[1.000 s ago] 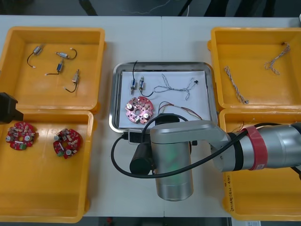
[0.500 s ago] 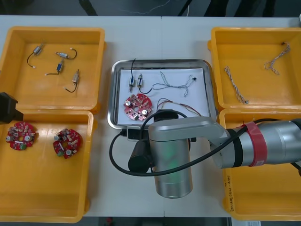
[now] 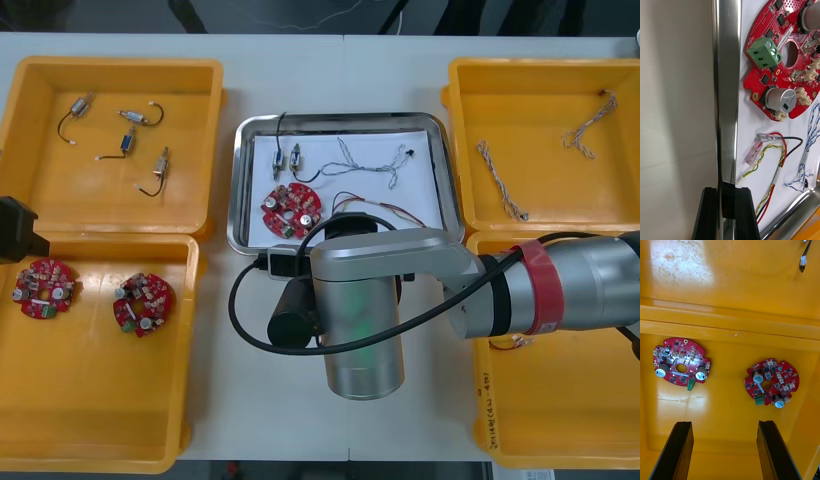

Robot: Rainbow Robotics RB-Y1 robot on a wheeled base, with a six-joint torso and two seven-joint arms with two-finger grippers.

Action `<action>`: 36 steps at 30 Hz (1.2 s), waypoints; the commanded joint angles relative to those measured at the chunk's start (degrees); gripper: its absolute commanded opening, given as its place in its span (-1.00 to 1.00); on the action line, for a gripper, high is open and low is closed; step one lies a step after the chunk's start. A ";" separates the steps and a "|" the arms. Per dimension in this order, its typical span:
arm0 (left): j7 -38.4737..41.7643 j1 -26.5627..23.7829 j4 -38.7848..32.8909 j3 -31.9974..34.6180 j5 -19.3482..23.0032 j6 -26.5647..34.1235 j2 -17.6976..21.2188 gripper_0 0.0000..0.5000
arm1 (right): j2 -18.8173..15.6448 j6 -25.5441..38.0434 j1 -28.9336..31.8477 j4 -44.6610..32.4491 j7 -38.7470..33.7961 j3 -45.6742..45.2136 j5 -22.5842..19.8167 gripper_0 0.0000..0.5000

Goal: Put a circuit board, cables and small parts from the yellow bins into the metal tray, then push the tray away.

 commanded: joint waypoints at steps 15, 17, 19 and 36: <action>-4.92 0.82 -1.72 1.99 -0.46 0.36 2.63 1.00 | 0.17 -6.11 -6.97 5.45 -1.98 0.65 0.12 -1.00; -4.92 0.82 -1.72 1.99 -0.46 0.36 2.63 1.00 | 0.17 -7.52 -7.24 6.41 -2.07 0.74 0.12 -1.00; -4.92 0.82 -1.72 1.99 -0.46 0.36 2.63 1.00 | 0.17 -8.57 -7.68 7.38 -2.07 0.65 0.12 -1.00; -4.92 0.82 -1.72 1.99 -0.46 0.36 2.63 1.00 | 0.17 -12.35 -11.19 12.39 -1.63 0.74 0.20 -1.00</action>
